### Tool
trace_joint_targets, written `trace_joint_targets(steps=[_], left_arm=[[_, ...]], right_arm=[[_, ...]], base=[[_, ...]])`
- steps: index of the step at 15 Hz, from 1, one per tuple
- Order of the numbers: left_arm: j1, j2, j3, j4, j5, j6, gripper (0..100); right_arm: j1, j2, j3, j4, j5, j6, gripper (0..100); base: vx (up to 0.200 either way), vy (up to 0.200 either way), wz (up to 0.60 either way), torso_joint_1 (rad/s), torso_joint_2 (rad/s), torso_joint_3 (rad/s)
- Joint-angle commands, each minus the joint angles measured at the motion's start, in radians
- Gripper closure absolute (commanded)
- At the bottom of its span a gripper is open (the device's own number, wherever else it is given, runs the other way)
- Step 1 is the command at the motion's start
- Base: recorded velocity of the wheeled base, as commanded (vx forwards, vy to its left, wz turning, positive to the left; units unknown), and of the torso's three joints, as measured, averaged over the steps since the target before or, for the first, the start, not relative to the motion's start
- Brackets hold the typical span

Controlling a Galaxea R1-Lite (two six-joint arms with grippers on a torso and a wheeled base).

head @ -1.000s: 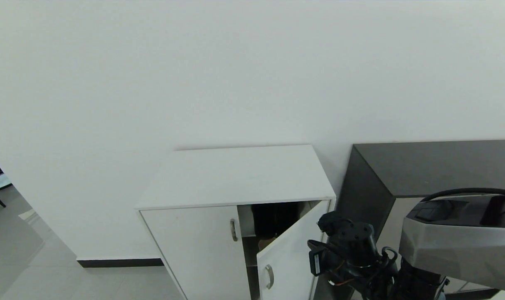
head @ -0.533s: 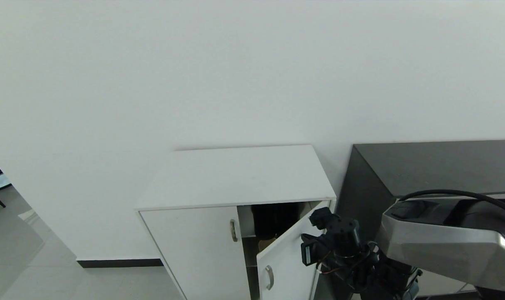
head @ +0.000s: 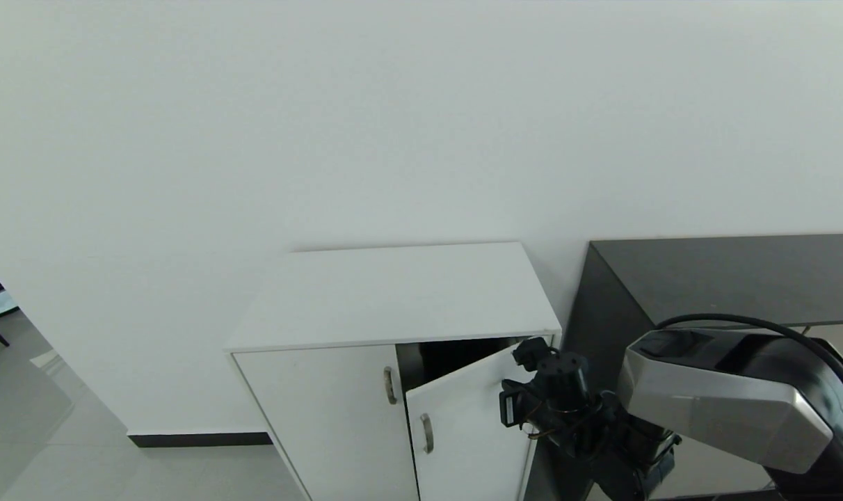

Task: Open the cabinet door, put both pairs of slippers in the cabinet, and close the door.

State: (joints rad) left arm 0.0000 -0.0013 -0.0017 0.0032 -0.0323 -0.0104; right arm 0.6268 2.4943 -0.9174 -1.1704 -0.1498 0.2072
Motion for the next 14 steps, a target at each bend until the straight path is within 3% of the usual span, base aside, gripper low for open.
trace_joint_targets(steps=[1,14], left_arm=[[0.000,0.001,0.000,0.000,0.000,0.000,100],[0.000,0.001,0.000,0.000,0.000,0.000,100]], right_arm=[[-0.009,0.018,-0.046,0.026,0.001,0.000,100],[-0.036,0.028,-0.087,0.052,0.001,0.001,100]], base=[[0.000,0.000,0.00,0.000,0.00,0.000],[0.000,0.000,0.00,0.000,0.00,0.000]])
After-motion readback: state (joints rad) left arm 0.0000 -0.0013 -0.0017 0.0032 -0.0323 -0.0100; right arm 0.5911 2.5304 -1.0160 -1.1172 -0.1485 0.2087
